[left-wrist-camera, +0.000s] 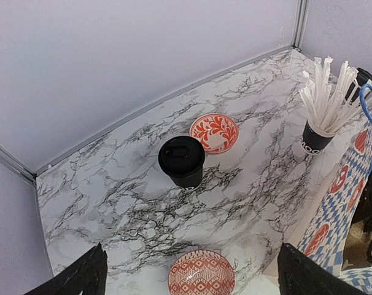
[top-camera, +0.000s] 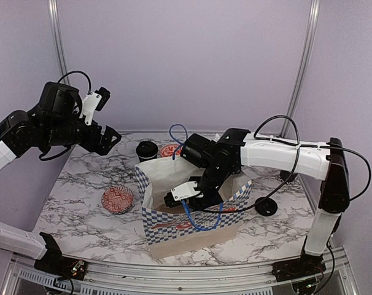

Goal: Pack the takeout coffee

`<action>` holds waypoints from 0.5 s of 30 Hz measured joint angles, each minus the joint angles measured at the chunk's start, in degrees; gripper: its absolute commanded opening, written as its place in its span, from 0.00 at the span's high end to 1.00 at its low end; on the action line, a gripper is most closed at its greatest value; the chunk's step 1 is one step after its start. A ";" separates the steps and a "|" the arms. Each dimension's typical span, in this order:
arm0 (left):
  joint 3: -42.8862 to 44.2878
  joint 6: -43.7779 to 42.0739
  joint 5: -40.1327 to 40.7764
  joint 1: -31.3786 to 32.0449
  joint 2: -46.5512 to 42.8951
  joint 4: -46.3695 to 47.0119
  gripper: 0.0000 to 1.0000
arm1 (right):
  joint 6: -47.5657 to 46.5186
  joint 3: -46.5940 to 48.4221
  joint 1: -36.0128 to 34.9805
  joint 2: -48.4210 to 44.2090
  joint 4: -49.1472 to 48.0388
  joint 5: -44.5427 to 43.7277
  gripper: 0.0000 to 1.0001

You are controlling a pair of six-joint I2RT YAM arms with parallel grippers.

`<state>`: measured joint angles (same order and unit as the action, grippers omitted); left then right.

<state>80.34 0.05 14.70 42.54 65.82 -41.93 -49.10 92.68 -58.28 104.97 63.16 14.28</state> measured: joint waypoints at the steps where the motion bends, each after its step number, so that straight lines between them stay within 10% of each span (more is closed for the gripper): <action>1: -0.50 0.20 0.00 -0.04 -0.35 0.15 0.02 | 0.07 -0.17 0.00 0.39 0.02 -0.04 0.68; 15: -4.02 1.51 0.79 -0.63 -0.81 0.57 0.01 | 2.19 -3.28 -0.33 2.62 -0.35 0.81 0.39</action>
<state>76.31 1.56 15.49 41.91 65.01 -41.36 -46.92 89.41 -58.61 107.59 62.81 15.09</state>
